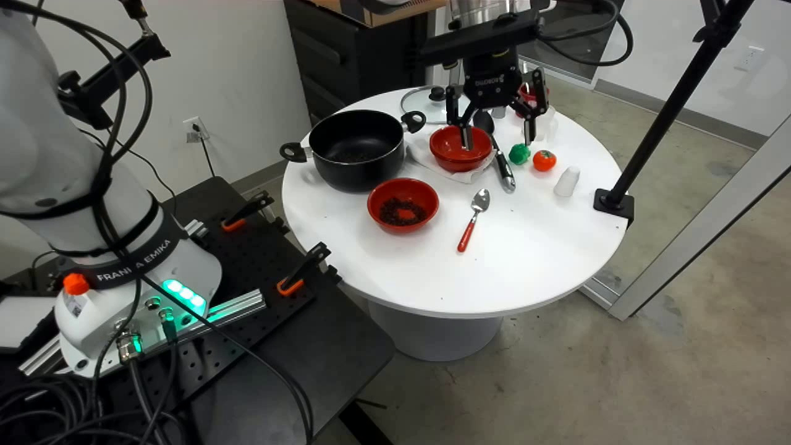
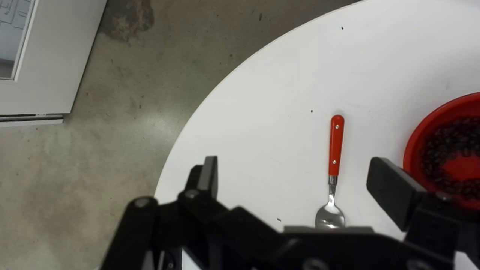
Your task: Use the spoon to transfer one spoon of contents from the orange bowl to the black pot
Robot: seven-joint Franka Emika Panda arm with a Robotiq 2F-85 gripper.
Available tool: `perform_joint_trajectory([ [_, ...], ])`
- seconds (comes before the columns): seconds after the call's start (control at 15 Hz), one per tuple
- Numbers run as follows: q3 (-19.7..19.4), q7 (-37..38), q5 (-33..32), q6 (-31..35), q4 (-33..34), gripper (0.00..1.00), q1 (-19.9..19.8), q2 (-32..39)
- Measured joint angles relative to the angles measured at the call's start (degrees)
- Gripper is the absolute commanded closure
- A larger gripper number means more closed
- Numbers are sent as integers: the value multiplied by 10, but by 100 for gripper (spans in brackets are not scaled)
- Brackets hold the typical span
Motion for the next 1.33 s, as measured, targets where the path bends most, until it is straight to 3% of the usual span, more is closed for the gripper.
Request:
perform_joint_trajectory([
  [0.47,5,-49,1,24,-11,0,4,6],
  [0.93,11,-182,127,33,3,0,-16,69],
  [1.33,11,-194,145,31,44,0,-39,149],
])
